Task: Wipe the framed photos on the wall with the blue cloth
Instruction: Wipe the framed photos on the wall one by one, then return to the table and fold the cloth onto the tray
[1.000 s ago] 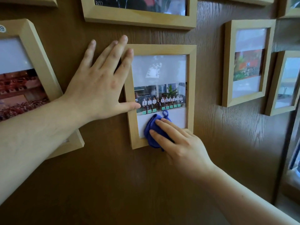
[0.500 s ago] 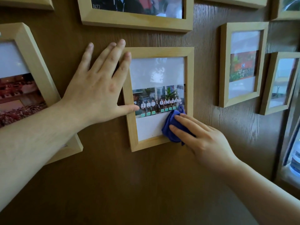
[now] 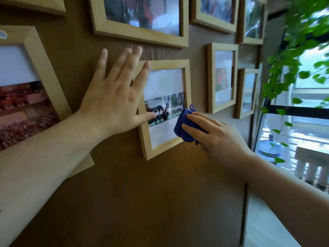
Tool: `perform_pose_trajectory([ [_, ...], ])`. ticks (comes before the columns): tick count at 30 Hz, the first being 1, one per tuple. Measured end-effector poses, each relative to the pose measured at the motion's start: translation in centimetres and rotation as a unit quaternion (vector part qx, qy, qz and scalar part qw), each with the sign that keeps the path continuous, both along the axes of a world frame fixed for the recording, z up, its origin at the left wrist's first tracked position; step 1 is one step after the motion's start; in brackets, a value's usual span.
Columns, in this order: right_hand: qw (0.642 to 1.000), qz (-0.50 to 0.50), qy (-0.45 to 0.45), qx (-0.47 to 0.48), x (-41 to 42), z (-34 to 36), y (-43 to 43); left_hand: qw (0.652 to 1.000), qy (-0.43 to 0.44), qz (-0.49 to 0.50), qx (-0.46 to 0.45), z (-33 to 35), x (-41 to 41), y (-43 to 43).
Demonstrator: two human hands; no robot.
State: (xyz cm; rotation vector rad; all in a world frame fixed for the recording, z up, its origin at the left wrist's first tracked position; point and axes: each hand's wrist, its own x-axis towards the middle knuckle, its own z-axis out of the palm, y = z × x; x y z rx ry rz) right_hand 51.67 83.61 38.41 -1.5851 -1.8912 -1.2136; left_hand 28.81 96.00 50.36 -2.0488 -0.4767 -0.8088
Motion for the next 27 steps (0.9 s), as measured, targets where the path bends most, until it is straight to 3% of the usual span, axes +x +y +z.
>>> perform_pose_trajectory([
  [12,0.971,-0.199,-0.037,-0.131,-6.2,-0.9,-11.8,0.980,0.085,-0.179,-0.028,-6.0,0.0,-5.4],
  [27,0.906,-0.400,0.034,-0.135,-18.2,-6.1,-35.5,0.889,0.179,-0.419,-0.051,-15.2,-0.1,-21.6],
])
